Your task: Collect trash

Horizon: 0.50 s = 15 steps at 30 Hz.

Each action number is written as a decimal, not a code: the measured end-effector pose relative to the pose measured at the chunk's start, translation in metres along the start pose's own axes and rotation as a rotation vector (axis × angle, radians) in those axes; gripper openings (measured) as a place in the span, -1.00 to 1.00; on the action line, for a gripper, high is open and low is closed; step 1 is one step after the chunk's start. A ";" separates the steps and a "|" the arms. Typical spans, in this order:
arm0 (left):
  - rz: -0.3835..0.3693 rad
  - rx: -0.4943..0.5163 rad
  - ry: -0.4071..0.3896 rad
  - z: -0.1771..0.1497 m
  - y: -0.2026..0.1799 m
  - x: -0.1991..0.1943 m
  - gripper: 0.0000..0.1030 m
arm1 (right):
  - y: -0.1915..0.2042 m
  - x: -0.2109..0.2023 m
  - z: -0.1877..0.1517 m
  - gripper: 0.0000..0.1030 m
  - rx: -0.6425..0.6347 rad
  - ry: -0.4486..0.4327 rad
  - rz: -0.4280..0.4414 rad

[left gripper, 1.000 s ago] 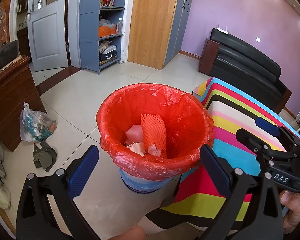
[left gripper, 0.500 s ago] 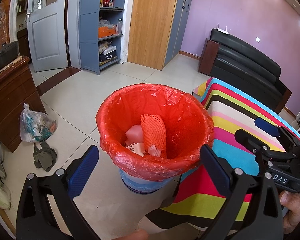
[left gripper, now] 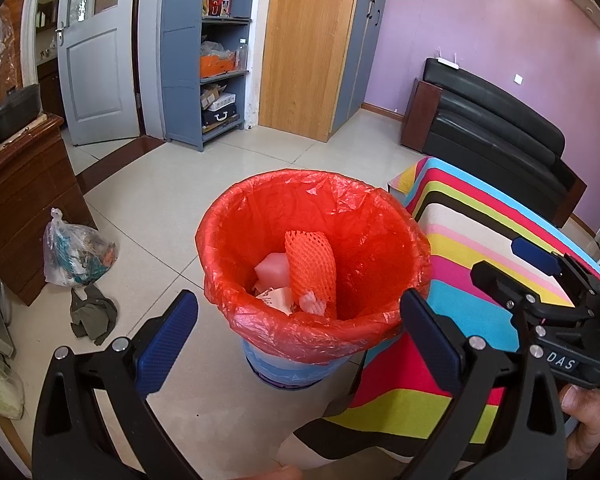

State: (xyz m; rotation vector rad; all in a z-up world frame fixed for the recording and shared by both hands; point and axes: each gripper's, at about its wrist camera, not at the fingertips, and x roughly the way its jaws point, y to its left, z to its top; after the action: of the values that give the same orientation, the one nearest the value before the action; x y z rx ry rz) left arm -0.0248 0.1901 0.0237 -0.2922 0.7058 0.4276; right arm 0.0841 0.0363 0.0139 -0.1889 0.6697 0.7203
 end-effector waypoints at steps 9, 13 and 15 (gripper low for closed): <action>0.012 -0.007 -0.006 -0.001 0.000 0.001 0.90 | 0.001 0.002 -0.002 0.63 -0.001 0.001 -0.001; 0.013 -0.006 -0.006 -0.001 -0.001 0.001 0.90 | 0.001 0.002 -0.002 0.63 -0.003 0.003 0.000; 0.013 -0.003 -0.004 -0.001 -0.003 0.001 0.90 | 0.001 0.002 -0.002 0.63 -0.003 0.003 0.000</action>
State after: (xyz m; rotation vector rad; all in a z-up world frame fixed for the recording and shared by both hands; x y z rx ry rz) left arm -0.0230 0.1871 0.0226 -0.2897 0.7035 0.4415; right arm 0.0834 0.0376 0.0105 -0.1928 0.6713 0.7210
